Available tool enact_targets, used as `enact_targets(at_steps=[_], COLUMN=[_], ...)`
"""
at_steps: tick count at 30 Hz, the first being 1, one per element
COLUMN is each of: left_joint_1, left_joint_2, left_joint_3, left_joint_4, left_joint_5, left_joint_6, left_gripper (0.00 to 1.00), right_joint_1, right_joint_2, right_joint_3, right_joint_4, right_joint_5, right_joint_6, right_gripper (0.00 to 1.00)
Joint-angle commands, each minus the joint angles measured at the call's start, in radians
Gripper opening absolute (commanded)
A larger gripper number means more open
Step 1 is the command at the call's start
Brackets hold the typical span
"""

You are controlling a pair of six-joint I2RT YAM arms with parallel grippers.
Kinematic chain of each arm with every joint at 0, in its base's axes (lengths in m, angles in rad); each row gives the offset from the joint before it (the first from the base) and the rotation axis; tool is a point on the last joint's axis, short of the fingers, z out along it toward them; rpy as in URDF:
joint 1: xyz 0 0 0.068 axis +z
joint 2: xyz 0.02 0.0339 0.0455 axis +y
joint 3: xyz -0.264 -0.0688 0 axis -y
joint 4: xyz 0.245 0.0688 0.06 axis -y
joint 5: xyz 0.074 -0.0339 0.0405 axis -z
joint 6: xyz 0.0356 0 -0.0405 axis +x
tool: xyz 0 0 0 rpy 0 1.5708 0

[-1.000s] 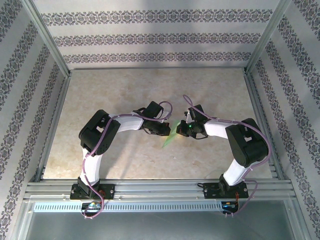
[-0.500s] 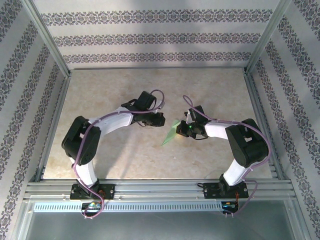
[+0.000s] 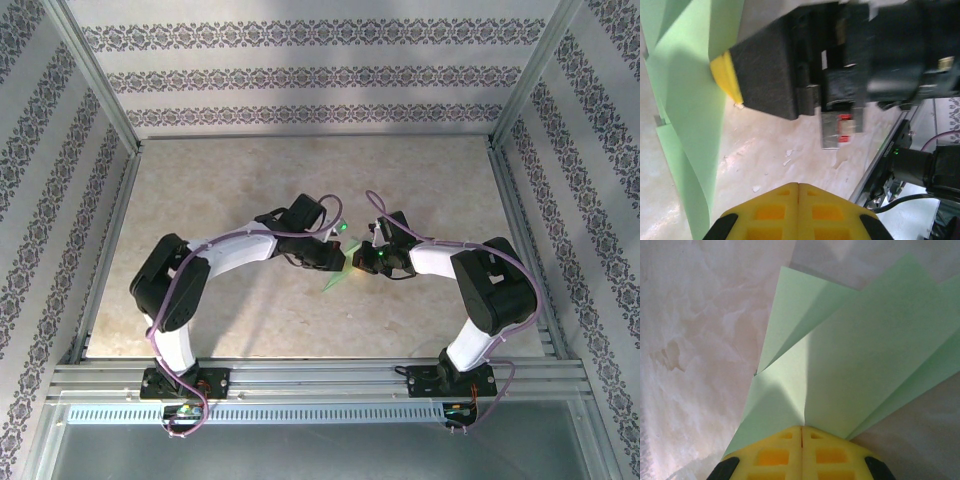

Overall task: Fold a paper plane with a square sheet of paper (fold left side to right side)
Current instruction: Fold the wing for the fifth time at the center of the table.

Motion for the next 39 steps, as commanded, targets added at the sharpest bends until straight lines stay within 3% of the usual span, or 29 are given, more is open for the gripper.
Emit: enact_targets(at_steps=[1, 39], left_joint_1=[0.000, -0.002], left_joint_2=[0.027, 0.161], left_joint_3=[-0.003, -0.047], left_joint_4=[-0.028, -0.057], left_joint_5=[0.024, -0.069], left_joint_6=[-0.019, 0.045], left_gripper=[0.00, 0.00], right_joint_1=[0.015, 0.023], right_joint_2=[0.049, 0.061], right_joint_3=[-0.044, -0.022], right_joint_4=[-0.099, -0.117], right_joint_5=[0.052, 0.049], right_joint_6=[-0.001, -0.010], right_gripper=[0.00, 0.00])
